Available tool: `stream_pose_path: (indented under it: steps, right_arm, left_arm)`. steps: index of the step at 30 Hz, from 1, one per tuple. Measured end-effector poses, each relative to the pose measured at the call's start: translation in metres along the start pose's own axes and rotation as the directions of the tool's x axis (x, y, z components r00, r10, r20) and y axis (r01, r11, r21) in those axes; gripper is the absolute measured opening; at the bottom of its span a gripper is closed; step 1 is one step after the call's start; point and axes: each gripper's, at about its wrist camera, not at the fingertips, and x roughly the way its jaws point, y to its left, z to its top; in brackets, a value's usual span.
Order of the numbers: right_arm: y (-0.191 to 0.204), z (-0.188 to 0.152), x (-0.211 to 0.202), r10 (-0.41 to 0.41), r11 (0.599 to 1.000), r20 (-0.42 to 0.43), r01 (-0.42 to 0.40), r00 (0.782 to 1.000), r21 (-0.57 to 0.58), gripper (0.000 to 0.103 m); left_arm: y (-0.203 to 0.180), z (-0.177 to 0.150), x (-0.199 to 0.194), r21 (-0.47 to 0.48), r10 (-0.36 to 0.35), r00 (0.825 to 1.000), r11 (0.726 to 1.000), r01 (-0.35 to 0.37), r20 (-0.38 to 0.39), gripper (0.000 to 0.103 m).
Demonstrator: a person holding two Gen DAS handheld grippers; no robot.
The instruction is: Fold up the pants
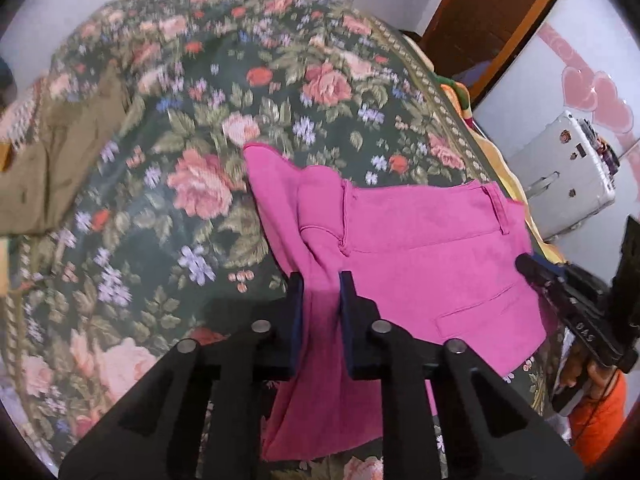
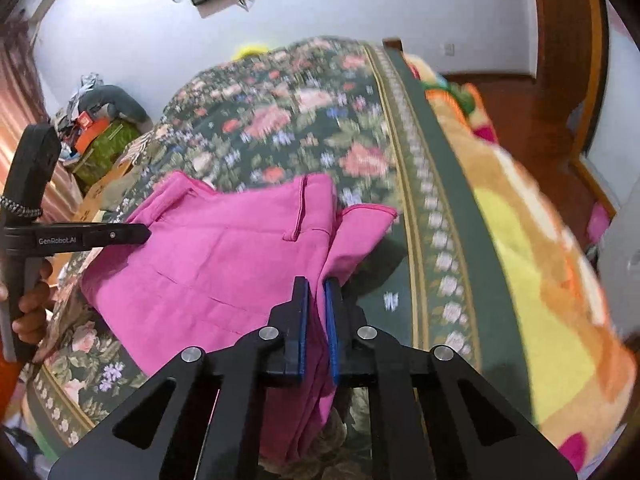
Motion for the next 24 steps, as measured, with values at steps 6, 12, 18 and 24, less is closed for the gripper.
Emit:
stream_pose_path:
  steps: [6,12,18,24]
  right_arm:
    - [0.024,0.024,-0.017,0.002,0.997,0.067,0.003,0.998,-0.074,0.004]
    - [0.057,0.063,-0.034,0.014,0.989,0.163,0.011,0.987,-0.149,0.001]
    - [0.064,0.075,-0.011,0.03,0.994,0.063,-0.024,0.998,-0.103,0.007]
    - [0.057,0.048,0.031,0.005,0.998,-0.093,-0.011,0.996,-0.065,0.043]
  left_arm:
    - [0.003,0.006,-0.031,0.018,0.021,0.997,1.0,-0.022,0.075,0.013]
    - [0.027,0.012,-0.07,-0.017,0.048,0.986,0.999,-0.046,0.161,0.009]
    - [0.059,0.005,-0.071,-0.05,0.044,0.991,0.998,-0.038,0.124,0.007]
    - [0.081,-0.009,-0.055,-0.077,0.07,0.995,0.995,-0.064,0.075,0.019]
